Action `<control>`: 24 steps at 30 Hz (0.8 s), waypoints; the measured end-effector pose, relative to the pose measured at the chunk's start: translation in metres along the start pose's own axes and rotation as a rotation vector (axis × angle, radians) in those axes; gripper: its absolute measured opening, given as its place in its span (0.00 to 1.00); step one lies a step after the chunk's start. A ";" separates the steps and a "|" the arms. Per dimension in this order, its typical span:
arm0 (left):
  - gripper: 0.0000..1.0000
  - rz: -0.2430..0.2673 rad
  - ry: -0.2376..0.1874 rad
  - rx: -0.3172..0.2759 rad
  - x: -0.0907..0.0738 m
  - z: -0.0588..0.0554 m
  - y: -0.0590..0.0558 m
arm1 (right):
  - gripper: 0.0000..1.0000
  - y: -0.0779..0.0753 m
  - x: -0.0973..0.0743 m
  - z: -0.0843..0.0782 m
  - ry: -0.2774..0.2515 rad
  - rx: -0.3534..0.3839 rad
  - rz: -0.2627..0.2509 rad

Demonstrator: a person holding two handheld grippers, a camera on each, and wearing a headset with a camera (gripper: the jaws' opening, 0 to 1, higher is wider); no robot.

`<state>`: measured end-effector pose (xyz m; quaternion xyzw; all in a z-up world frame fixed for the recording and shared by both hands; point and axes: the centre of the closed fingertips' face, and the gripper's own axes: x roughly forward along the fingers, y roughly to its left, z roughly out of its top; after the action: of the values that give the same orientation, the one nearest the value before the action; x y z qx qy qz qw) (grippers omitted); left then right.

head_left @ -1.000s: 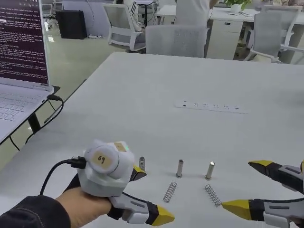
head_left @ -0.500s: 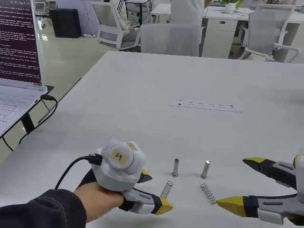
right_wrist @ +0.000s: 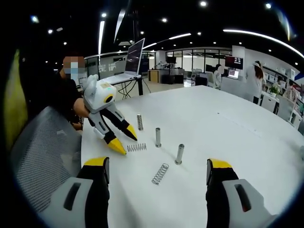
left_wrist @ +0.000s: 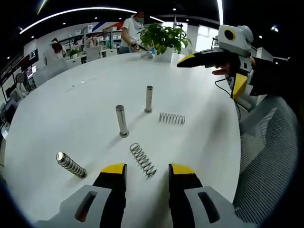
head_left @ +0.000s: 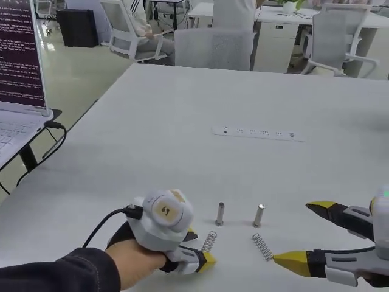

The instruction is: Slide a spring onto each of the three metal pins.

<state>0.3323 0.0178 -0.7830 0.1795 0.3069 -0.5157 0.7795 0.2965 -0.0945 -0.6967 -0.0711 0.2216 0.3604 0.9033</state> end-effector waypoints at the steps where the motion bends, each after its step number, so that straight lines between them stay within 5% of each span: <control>1: 0.27 0.000 -0.001 0.000 0.000 0.000 0.000 | 0.83 0.000 0.000 0.000 0.001 -0.001 0.001; 24: 0.09 0.023 0.015 0.041 0.005 -0.007 0.004 | 0.80 0.001 0.001 -0.004 0.014 -0.002 0.011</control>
<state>0.3349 0.0202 -0.7915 0.2031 0.2999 -0.5114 0.7793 0.2951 -0.0946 -0.7005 -0.0736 0.2279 0.3651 0.8996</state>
